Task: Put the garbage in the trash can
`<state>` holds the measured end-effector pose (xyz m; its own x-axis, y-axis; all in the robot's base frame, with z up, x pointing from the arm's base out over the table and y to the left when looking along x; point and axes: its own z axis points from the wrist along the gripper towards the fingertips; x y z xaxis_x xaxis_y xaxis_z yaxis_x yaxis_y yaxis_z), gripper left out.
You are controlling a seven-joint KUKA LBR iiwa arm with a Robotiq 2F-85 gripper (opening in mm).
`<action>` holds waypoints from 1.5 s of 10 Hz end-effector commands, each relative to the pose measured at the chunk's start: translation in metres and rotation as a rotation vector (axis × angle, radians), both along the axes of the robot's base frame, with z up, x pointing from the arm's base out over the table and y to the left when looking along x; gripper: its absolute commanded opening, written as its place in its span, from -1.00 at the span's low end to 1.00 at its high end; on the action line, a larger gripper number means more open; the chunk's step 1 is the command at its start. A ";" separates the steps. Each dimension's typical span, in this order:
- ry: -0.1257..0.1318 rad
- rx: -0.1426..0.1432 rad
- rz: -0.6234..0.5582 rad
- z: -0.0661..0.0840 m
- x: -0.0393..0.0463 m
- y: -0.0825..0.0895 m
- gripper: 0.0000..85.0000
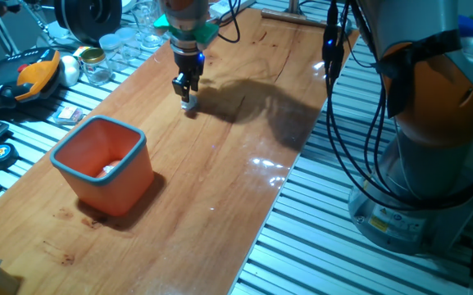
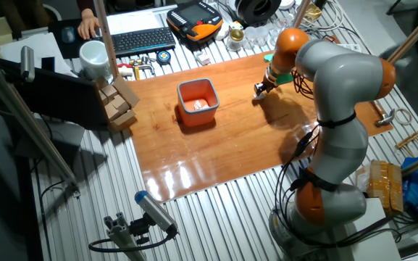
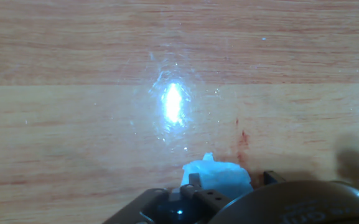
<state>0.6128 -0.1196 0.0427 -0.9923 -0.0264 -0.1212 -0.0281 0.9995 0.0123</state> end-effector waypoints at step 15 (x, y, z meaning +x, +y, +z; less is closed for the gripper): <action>0.014 0.026 0.028 0.020 -0.0041 0.003 -1.00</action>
<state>0.6078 -0.1156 0.0650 -0.9932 -0.0486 -0.1059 -0.0532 0.9978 0.0403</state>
